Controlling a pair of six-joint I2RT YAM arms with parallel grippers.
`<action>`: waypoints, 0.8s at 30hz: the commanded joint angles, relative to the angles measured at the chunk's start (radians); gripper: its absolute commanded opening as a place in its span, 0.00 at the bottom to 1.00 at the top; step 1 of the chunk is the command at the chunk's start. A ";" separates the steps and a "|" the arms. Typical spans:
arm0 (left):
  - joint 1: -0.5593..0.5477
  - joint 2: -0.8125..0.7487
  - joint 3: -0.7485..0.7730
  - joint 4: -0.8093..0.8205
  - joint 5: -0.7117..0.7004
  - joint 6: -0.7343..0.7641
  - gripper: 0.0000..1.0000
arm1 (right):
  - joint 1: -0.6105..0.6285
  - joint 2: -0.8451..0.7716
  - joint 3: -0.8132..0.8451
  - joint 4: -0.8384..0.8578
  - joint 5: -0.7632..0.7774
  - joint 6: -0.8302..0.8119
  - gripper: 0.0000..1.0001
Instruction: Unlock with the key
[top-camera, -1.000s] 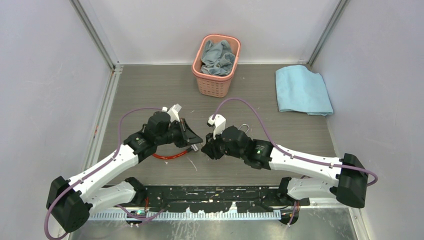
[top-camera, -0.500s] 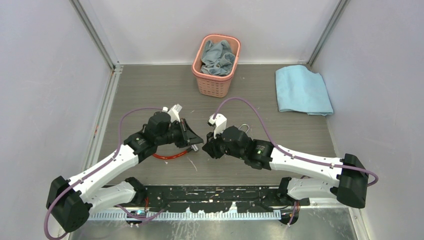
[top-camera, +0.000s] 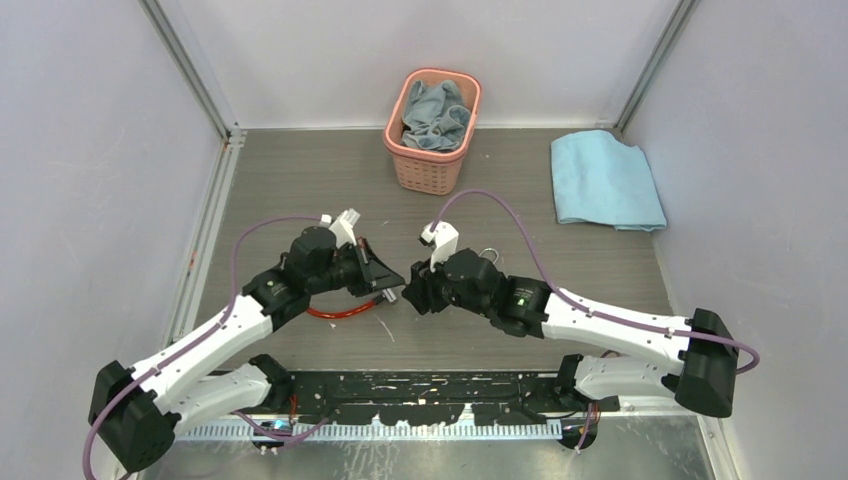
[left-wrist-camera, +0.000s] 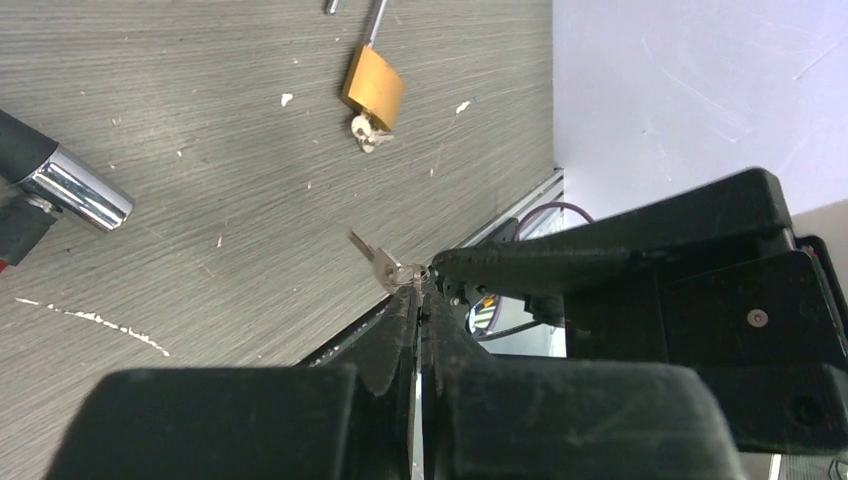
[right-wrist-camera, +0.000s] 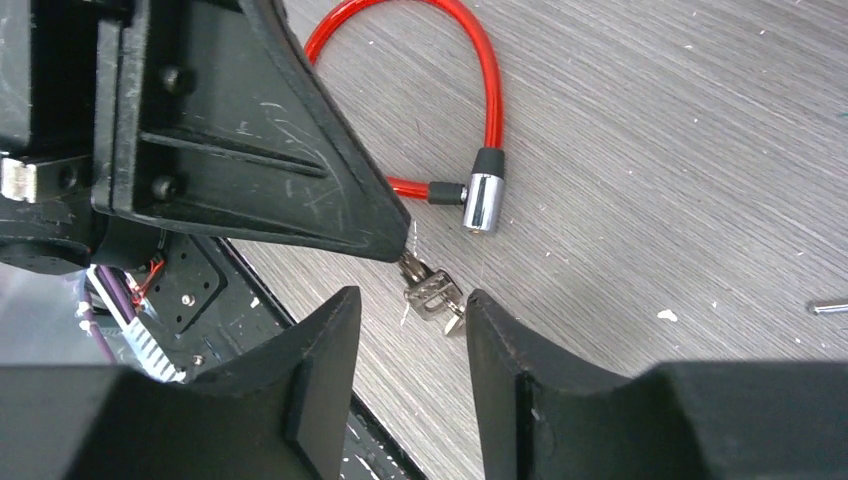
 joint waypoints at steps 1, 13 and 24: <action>-0.004 -0.076 -0.014 0.095 -0.024 0.025 0.00 | 0.004 -0.056 0.046 0.007 0.053 0.028 0.51; -0.003 -0.166 0.014 0.103 -0.083 0.181 0.00 | 0.002 -0.200 0.040 -0.001 0.124 0.042 0.67; -0.003 -0.213 0.102 0.129 -0.080 0.292 0.00 | -0.111 -0.266 0.115 0.025 -0.073 0.112 0.67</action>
